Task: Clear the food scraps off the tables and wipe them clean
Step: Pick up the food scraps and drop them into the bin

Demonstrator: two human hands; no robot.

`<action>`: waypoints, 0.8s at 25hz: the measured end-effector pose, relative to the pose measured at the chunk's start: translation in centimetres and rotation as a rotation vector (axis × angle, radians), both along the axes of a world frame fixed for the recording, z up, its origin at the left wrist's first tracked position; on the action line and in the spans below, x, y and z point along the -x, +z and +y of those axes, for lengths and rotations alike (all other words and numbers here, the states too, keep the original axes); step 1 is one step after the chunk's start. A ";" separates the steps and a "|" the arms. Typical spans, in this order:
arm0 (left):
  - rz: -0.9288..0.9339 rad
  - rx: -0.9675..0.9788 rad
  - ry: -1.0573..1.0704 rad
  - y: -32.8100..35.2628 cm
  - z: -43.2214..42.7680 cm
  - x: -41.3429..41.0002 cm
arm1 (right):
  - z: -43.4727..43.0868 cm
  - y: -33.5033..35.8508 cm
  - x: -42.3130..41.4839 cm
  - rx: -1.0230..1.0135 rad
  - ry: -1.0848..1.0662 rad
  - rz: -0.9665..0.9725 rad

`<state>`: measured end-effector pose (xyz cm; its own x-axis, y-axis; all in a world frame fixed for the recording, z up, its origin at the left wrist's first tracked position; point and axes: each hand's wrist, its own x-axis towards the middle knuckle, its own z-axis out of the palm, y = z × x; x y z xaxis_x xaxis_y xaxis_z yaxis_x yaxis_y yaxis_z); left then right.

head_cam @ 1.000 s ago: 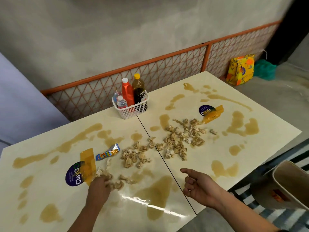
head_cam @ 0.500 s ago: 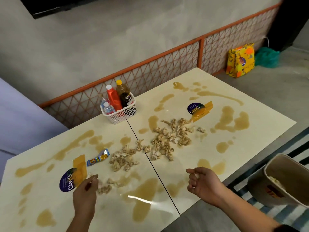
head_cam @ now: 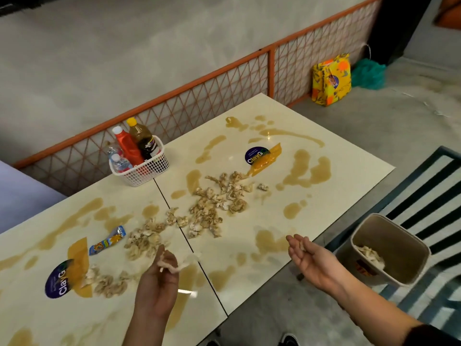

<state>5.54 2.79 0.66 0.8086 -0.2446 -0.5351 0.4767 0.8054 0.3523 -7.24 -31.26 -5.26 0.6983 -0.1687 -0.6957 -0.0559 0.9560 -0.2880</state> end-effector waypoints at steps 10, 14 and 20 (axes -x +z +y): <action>0.184 0.100 -0.519 0.3 -13.4 3.9 | -8.0 -2.7 5.2 0.179 0.021 0.237; 0.202 0.069 -0.575 0.3 -15.3 3.8 | -10.9 -4.5 6.2 0.197 -0.046 0.324; 0.225 -0.017 -0.551 0.5 -16.1 4.5 | -15.1 -8.4 6.8 0.122 -0.221 0.588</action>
